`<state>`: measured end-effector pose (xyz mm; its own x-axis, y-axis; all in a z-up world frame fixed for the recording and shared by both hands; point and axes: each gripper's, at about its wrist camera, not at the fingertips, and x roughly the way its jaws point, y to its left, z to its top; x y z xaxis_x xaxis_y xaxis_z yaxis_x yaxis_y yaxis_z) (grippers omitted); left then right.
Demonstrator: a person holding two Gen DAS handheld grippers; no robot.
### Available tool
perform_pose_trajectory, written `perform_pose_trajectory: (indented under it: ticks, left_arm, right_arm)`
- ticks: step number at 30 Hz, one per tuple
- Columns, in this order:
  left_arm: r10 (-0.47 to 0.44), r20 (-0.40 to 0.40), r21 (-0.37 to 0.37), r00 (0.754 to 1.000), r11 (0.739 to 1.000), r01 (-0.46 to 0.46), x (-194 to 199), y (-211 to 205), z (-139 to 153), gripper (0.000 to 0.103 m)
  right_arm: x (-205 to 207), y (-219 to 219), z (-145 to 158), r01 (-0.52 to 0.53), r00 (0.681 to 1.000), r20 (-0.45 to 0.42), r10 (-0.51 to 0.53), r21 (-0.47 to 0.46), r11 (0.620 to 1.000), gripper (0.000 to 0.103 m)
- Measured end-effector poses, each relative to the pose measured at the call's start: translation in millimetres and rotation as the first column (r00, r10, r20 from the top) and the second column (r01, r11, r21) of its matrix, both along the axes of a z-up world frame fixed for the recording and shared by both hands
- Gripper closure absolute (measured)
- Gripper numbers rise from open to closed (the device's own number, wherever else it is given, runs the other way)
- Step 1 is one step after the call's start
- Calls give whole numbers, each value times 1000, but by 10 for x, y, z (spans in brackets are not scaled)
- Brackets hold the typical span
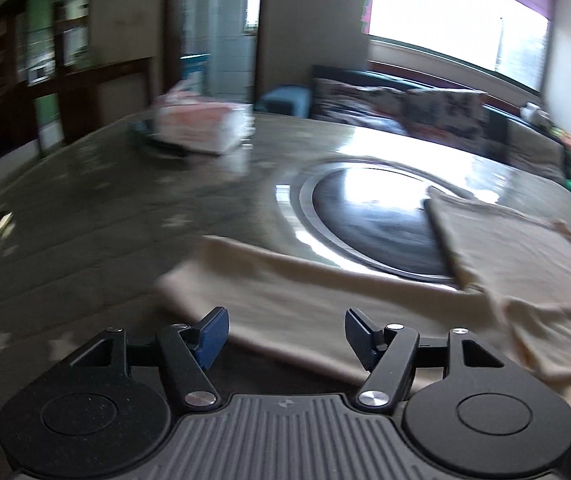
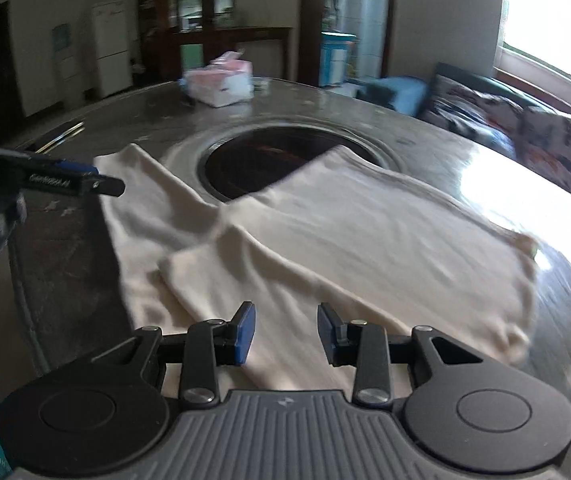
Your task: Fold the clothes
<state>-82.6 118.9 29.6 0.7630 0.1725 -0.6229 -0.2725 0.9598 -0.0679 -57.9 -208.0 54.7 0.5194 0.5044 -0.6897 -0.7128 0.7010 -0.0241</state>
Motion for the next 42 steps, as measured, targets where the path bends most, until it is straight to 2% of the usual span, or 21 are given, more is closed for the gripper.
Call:
perform_pose_trajectory:
  ticks: [7, 14, 17, 21, 24, 28, 33, 37, 42]
  left_arm:
    - [167, -23, -13, 986, 986, -167, 65, 421, -69, 35]
    - [205, -11, -39, 979, 978, -205, 133, 531, -90, 37]
    - [209, -2, -35, 978, 977, -209, 176, 529, -107, 47]
    - [195, 9, -49, 981, 980, -194, 172, 515, -104, 79]
    - [182, 14, -83, 983, 980, -180, 187, 494, -80, 89]
    - [123, 73, -95, 990, 989, -116, 189, 328, 130, 90]
    - [-34, 171, -100, 985, 994, 52, 214, -102, 509, 91]
    - [-187, 228, -104, 956, 971, 215, 253, -562, 763, 91]
    - [-347, 267, -104, 899, 917, 385, 319, -1147, 983, 91]
  right_arm:
    - [79, 280, -139, -56, 998, -26, 55, -16, 998, 69]
    - [30, 184, -70, -33, 999, -22, 33, -7, 999, 69]
    - [31, 127, -57, -15, 1000, -18, 15, 3, 1000, 69]
    - [0, 9, -31, 16, 1000, -10, -16, 24, 1000, 69]
    - [-24, -79, -12, 40, 999, -5, -40, 39, 998, 69]
    - [-33, -172, 41, 75, 997, -1, -75, 64, 995, 69]
    - [-82, -388, 65, 130, 991, 1, -131, 106, 986, 69]
    - [-127, -591, 74, 181, 983, 1, -183, 141, 973, 69]
    - [-188, -868, 78, 251, 967, -1, -256, 185, 950, 69]
